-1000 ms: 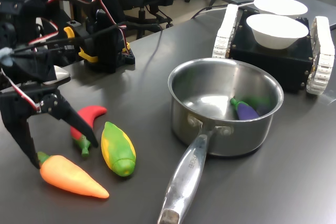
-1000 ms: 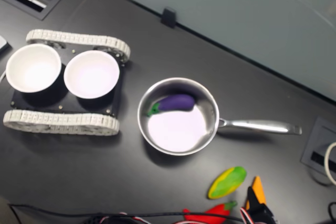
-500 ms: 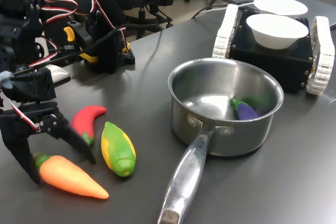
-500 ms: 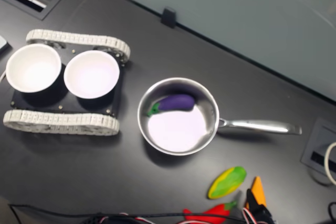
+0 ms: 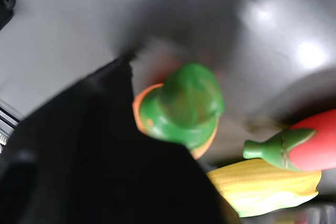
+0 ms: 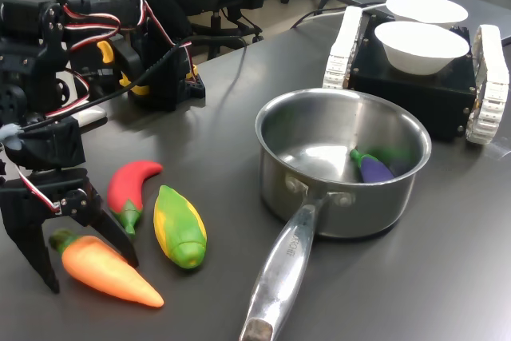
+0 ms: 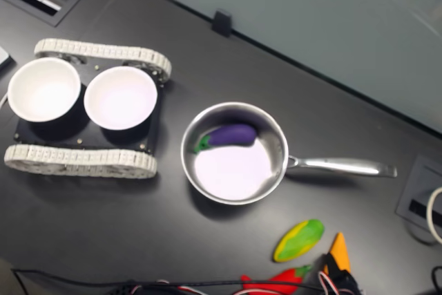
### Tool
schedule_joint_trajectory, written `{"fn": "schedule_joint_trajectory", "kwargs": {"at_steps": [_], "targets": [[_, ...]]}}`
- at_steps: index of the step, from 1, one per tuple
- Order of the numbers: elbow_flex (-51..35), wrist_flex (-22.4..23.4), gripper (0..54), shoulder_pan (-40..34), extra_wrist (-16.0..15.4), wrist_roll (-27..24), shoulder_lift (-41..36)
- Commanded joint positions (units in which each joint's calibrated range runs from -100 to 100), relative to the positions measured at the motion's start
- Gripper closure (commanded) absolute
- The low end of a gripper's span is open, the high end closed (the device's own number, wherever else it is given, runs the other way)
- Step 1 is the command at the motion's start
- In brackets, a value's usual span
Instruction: Pick up the carrot and place them in the pan
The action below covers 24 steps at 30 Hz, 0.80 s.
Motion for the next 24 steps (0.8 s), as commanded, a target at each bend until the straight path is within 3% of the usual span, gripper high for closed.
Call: {"fn": "schedule_joint_trajectory", "kwargs": {"at_steps": [1,9,14,19,22,24], "targets": [[0.0,-2.7,20.7,-1.65,1.16,-0.29,-0.96],[0.36,-3.47,24.6,-2.56,1.49,-0.39,-0.37],[0.18,-3.47,30.2,-2.45,1.49,-0.05,0.3],[0.18,-3.38,38.7,-1.99,1.58,0.54,0.47],[-0.55,-3.38,52.5,-1.88,1.41,-0.2,0.81],[-0.73,-3.13,52.8,-1.65,1.41,0.15,0.9]]}}
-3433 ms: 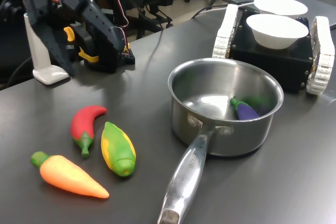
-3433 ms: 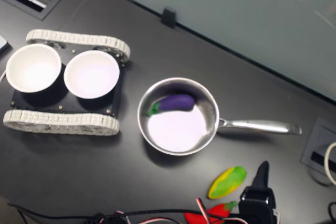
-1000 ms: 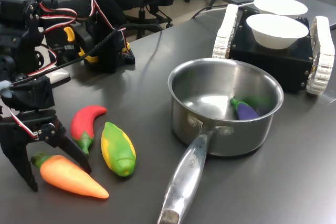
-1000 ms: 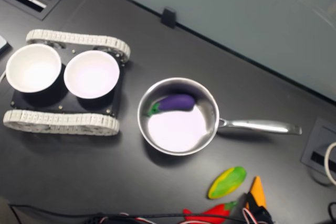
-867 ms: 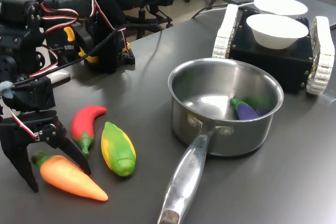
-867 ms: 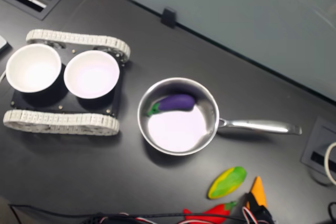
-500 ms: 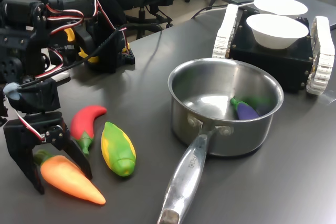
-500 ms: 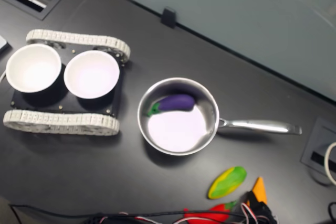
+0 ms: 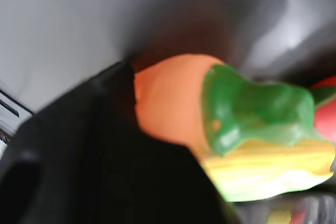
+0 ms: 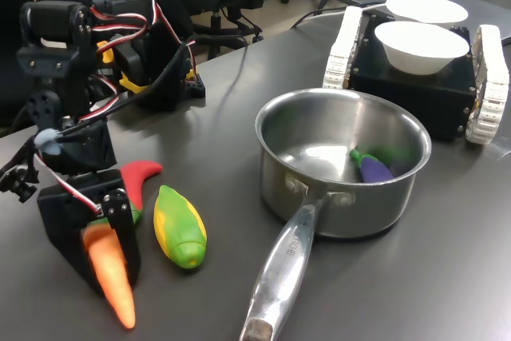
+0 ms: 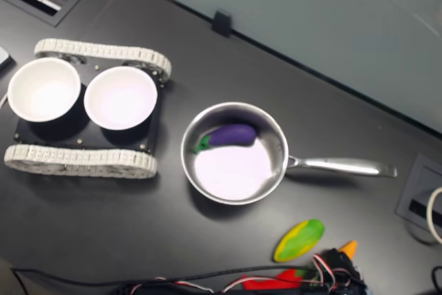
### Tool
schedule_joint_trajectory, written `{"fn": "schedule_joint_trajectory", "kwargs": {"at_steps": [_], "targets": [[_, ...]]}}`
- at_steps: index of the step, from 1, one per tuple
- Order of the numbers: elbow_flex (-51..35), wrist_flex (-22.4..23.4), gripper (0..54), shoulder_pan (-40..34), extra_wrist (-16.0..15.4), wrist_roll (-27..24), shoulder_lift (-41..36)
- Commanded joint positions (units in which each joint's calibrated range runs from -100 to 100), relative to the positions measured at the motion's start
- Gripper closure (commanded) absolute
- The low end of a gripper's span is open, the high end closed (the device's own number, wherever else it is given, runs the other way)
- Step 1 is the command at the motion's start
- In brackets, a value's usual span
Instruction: Pick up the carrot and place them in the pan
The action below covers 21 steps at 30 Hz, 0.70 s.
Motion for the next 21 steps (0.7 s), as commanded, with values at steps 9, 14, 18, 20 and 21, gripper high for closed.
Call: {"fn": "schedule_joint_trajectory", "kwargs": {"at_steps": [9,14,18,20,21], "targets": [[-0.54,-0.66,52.8,2.47,-0.16,0.88,-2.31],[1.73,0.2,52.9,3.39,-2.94,0.29,-5.85],[-0.36,3.86,52.9,4.42,-5.37,0.0,-7.45],[-0.64,4.8,52.9,5.0,-7.22,-0.83,-8.55],[-0.54,5.06,52.9,5.34,-8.23,-1.22,-9.14]]}}
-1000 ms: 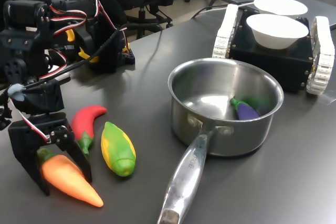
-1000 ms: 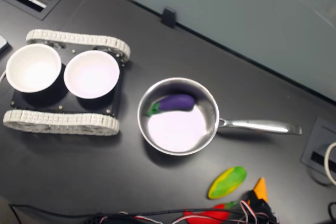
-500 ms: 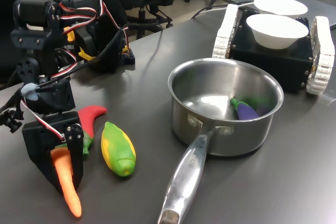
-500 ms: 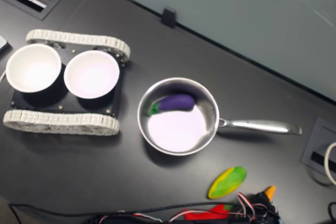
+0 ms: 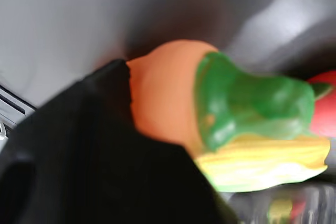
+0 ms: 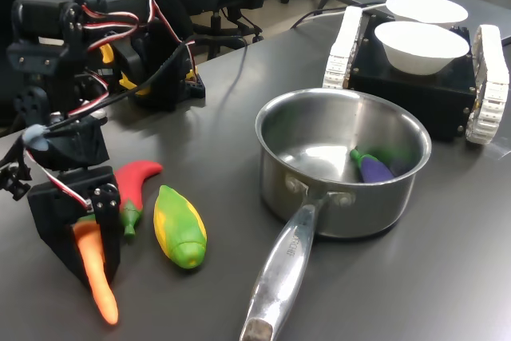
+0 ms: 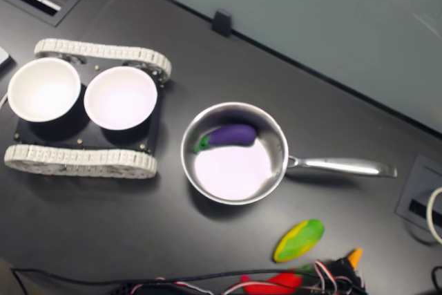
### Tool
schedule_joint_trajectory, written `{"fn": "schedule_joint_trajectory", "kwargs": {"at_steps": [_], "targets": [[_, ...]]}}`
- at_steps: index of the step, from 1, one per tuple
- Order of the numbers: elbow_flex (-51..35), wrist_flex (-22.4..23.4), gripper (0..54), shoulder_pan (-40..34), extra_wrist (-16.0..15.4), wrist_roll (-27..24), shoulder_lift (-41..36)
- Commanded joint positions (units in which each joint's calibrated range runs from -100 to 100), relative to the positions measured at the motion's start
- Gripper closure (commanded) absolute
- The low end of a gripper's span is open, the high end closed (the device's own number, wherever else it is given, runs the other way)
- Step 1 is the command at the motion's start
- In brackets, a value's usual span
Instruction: Pick up the carrot and place them in the pan
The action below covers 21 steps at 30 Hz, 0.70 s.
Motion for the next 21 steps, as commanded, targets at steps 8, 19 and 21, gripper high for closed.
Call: {"fn": "schedule_joint_trajectory", "kwargs": {"at_steps": [8,19,21], "targets": [[0.01,3.02,53.0,4.51,-11.44,-8.69,-14.38],[3.01,0.29,53.2,3.02,-17.82,-21.44,-26.69],[3.19,-0.31,53.2,2.67,-18.41,-23.35,-28.38]]}}
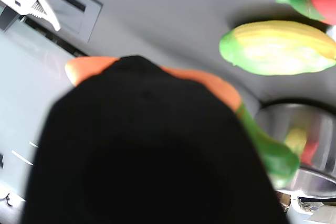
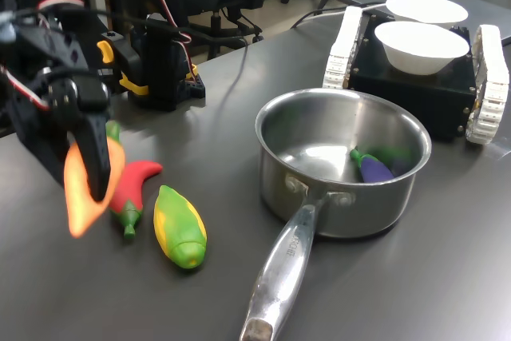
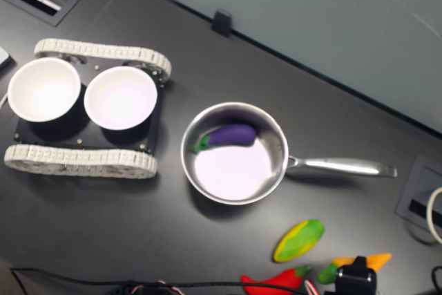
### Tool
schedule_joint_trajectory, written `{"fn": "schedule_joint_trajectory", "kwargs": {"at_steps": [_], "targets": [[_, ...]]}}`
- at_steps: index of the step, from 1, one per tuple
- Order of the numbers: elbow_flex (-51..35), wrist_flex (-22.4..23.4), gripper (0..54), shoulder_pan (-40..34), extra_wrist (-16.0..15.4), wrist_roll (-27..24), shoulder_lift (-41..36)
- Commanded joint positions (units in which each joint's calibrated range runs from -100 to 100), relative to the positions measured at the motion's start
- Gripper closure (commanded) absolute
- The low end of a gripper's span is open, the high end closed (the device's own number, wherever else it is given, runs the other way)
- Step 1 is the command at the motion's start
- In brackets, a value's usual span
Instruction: Pick up the carrot and place them in the pan
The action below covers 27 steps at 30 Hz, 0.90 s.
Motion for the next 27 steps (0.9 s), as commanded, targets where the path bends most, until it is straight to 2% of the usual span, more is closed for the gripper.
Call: {"fn": "schedule_joint_trajectory", "kwargs": {"at_steps": [1,12,20,27], "targets": [[-1.07,-2.69,53.2,-1.29,-1.86,-4.69,-10.03],[-0.88,-5.25,53.2,-1.52,-3.79,-12.41,-14.84],[2.39,-11.05,53.2,-0.49,-6.65,-20.27,-19.73],[8.75,-15.91,53.2,-2.78,-6.65,-27.11,-27.07]]}}
